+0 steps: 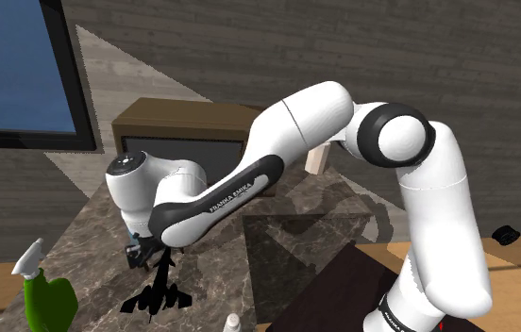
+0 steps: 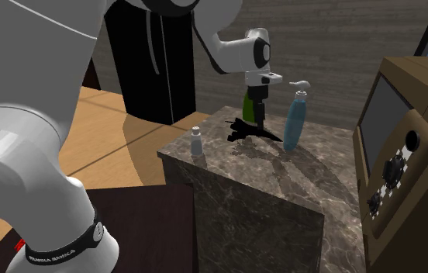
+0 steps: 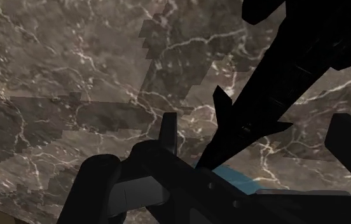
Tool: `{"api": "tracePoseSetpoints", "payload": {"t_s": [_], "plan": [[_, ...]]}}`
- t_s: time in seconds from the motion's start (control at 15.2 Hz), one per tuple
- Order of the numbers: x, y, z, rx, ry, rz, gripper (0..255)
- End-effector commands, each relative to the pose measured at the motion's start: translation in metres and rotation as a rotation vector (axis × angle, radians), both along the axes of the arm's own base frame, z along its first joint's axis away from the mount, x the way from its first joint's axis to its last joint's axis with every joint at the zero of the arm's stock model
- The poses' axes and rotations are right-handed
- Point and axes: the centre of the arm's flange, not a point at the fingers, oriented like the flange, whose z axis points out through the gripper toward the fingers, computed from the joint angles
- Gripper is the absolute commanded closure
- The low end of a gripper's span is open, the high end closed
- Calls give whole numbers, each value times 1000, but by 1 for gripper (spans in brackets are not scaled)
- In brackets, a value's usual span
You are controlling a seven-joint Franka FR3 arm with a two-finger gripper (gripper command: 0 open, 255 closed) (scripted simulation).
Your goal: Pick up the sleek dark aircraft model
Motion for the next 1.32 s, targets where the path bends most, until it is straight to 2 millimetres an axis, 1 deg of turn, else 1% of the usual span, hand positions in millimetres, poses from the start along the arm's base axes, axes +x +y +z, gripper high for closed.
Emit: {"api": "tracePoseSetpoints", "payload": {"t_s": [0.0, 0.26, 0.4, 0.46, 1.06, 1.25], "plan": [[0, 2, -11, -1, 0, -1, 0], [0, 2, -32, -1, 0, -1, 0], [0, 2, -35, -1, 0, -1, 0], [0, 1, -35, -1, -1, -1, 255], [0, 2, -35, -1, 0, -1, 255], [0, 2, -19, -1, 0, -1, 255]]}}
